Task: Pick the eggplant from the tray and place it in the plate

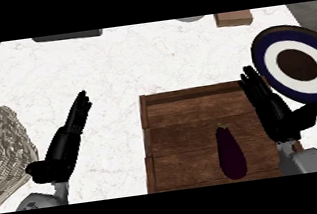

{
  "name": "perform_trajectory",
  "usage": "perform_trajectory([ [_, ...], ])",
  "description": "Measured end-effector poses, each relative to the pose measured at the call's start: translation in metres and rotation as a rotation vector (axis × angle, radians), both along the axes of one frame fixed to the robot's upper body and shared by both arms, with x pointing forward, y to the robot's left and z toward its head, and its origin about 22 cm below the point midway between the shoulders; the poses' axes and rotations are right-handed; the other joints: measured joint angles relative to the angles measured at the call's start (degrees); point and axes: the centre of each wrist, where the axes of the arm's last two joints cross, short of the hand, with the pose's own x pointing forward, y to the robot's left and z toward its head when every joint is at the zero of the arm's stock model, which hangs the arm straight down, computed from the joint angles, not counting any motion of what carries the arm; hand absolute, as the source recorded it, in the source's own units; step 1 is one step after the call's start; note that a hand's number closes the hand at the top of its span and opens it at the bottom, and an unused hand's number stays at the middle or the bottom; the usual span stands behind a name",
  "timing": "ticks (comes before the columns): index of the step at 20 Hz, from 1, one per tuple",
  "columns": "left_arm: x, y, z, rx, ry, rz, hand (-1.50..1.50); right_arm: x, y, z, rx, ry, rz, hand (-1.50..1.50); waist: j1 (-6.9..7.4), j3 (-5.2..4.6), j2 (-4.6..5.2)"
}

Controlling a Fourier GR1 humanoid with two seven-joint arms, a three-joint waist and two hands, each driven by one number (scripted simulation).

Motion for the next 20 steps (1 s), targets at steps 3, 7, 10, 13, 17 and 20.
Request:
perform_trajectory([
  [3, -0.002, 0.007, -0.005, 0.015, 0.046, 0.068, 0.0, 0.012, 0.006, 0.018, 0.019, 0.03, 0.094, 1.5, -0.12, 0.61, 0.59],
  [7, -0.004, 0.019, -0.017, 0.053, 0.162, 0.186, 0.0, 0.03, 0.009, 0.05, -0.063, 0.06, 0.281, 1.5, 0.74, 0.5, 0.75],
  [10, -0.008, 0.024, -0.026, 0.064, 0.234, 0.219, 0.0, 0.038, -0.008, 0.081, -0.473, -0.051, 0.351, 1.5, 1.18, 0.25, 0.43],
  [13, -0.006, 0.025, -0.026, 0.067, 0.287, 0.271, 0.0, 0.025, -0.008, 0.06, -0.554, -0.051, 0.305, 1.5, -0.1, 0.73, 0.74],
  [17, -0.005, 0.032, -0.023, 0.061, 0.323, 0.316, 0.0, -0.001, -0.011, 0.022, -0.253, 0.025, 0.237, -1.5, -1.57, 1.19, 1.05],
  [20, -0.008, 0.028, -0.02, 0.06, 0.339, 0.31, 0.0, -0.012, -0.018, 0.005, -0.172, 0.009, 0.323, -1.5, -1.19, 1.23, 1.12],
])
